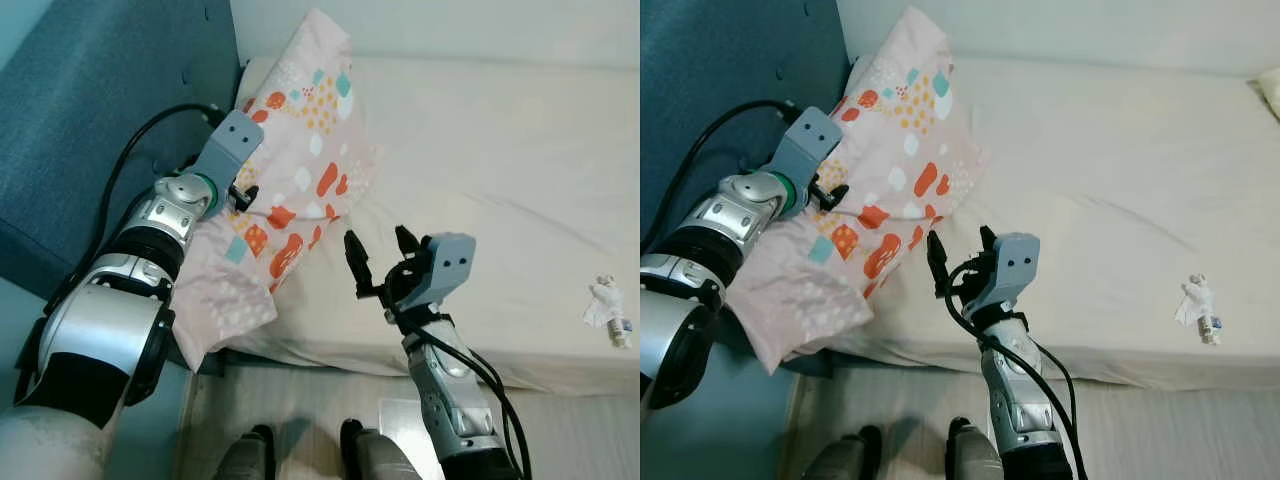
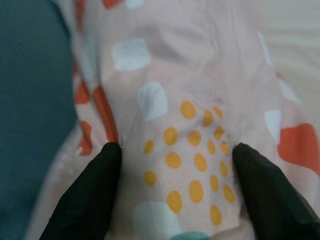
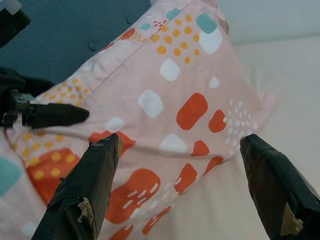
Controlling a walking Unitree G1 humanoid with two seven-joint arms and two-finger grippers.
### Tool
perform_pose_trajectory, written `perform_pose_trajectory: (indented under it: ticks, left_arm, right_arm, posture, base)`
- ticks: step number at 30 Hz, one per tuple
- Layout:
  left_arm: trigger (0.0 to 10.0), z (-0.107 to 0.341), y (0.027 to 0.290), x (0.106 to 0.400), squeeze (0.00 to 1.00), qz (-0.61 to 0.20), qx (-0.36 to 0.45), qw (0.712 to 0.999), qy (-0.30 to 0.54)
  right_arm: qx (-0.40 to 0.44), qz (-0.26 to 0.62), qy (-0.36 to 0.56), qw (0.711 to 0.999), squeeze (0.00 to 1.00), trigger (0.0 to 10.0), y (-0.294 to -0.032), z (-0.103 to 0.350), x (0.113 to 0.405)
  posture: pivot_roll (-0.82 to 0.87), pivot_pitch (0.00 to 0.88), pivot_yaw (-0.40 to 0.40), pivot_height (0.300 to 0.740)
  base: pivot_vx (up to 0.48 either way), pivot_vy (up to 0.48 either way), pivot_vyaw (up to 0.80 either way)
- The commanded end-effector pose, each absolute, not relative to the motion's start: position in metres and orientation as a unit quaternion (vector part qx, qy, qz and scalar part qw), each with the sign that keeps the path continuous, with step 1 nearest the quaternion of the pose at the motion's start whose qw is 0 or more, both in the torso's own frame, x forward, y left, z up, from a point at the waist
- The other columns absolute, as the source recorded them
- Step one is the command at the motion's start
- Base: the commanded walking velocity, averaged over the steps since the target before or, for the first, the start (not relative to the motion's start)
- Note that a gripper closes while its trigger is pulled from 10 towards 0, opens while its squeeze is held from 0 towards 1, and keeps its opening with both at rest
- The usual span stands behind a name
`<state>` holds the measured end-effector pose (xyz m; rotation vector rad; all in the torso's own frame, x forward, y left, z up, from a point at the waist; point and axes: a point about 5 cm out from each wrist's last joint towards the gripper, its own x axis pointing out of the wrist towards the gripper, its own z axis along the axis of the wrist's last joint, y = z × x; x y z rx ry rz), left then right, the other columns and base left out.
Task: Clean up the room
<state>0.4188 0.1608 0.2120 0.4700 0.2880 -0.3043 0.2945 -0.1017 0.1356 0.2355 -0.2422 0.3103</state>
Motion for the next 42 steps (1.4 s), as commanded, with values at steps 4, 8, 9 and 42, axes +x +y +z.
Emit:
perform_pose_trajectory:
  ticks: [4, 8, 9, 42]
  left_arm:
    - [1.5, 0.186, 0.158, 0.413, 0.00, -0.153, 0.172, 0.955, 0.187]
    - [0.0, 0.186, 0.154, 0.413, 0.00, -0.143, 0.169, 0.959, 0.178]
    - [0.0, 0.186, 0.154, 0.413, 0.00, -0.143, 0.169, 0.959, 0.178]
    - [10.0, 0.257, 0.149, 0.426, 0.00, -0.088, -0.253, 0.958, 0.104]
  right_arm:
    - [0.125, 0.151, -0.110, 0.974, 0.00, 10.0, -0.099, 0.131, 0.290]
    - [0.127, 0.174, -0.114, 0.970, 0.00, 10.0, -0.096, 0.135, 0.292]
    - [0.127, 0.174, -0.114, 0.970, 0.00, 10.0, -0.096, 0.135, 0.292]
    - [0.029, 0.212, -0.050, 0.975, 0.00, 10.0, -0.123, 0.139, 0.295]
  posture:
    - [0.07, 0.249, 0.093, 0.740]
    - [0.07, 0.248, 0.092, 0.740]
    - [0.07, 0.248, 0.092, 0.740]
    - [0.04, 0.228, 0.071, 0.740]
  base:
    - [0.000, 0.000, 0.00]
    - [0.000, 0.000, 0.00]
    - [0.000, 0.000, 0.00]
    - [0.000, 0.000, 0.00]
